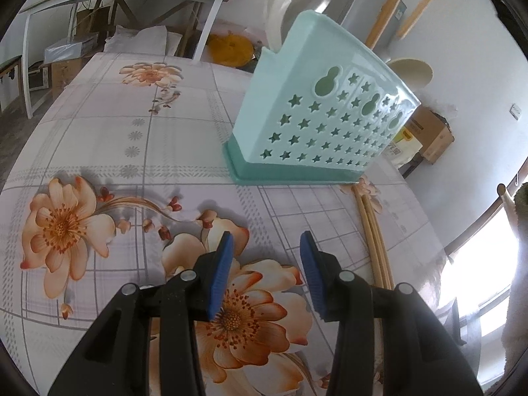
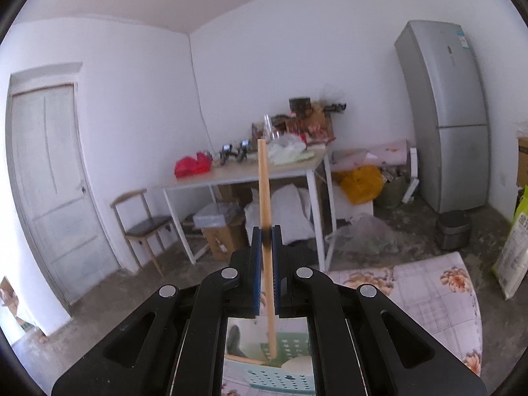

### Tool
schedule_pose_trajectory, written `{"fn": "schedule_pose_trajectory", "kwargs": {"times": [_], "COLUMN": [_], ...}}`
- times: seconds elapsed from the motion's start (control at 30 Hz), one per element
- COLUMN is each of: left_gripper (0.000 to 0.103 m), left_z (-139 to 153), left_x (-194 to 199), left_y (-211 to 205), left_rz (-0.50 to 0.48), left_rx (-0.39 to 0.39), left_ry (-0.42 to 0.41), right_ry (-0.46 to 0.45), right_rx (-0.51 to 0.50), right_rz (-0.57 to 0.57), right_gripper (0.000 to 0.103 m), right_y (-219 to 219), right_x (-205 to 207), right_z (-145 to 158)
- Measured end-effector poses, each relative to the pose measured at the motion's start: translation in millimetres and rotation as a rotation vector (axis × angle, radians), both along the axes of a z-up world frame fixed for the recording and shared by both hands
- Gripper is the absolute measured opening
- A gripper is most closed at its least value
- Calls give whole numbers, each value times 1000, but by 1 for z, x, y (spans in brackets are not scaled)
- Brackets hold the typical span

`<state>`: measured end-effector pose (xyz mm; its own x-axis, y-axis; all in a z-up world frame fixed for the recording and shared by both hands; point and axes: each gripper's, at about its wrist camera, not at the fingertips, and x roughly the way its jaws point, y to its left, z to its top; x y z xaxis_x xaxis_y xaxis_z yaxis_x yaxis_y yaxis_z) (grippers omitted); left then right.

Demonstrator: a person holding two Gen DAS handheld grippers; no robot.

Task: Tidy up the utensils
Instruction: 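Lift the chopstick with the right tool and drop it into the holder, then lower the right tool to the chopsticks and close on one while left tool hovers over them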

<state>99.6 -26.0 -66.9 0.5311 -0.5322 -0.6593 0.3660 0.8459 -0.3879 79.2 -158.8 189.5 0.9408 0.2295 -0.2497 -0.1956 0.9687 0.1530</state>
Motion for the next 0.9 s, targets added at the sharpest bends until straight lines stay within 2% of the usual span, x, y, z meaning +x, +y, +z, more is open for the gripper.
{"fn": "schedule_pose_trajectory", "kwargs": {"times": [0.07,0.23,0.33,0.4,0.47,0.6,0.7,0.8,0.9], "left_gripper": [41,46,50,54,57,62,66,71,74], "left_z": [0,1,1,1,1,2,2,3,4], "left_x": [0,-2,-2,-2,-2,-1,-2,-2,-2], "left_y": [-1,-3,-5,-4,-3,-3,-2,-1,-2], "left_rz": [-1,-8,-10,-6,0,13,21,33,41], "left_rx": [6,22,30,32,32,35,40,49,63], "left_ry": [-3,-15,-20,-22,-22,-24,-26,-26,-28], "right_ry": [32,203,275,282,267,228,243,313,462], "right_rx": [-27,-36,-30,-16,-2,41,57,82,119], "right_rz": [-11,0,-7,-24,-49,-106,-155,-188,-192], "right_gripper": [4,5,7,14,27,30,31,31,31], "right_y": [3,5,3,-5,-13,-34,-49,-59,-58], "right_x": [7,33,37,34,25,-8,-32,-53,-64], "right_z": [-15,-60,-73,-74,-70,-66,-76,-101,-147]}}
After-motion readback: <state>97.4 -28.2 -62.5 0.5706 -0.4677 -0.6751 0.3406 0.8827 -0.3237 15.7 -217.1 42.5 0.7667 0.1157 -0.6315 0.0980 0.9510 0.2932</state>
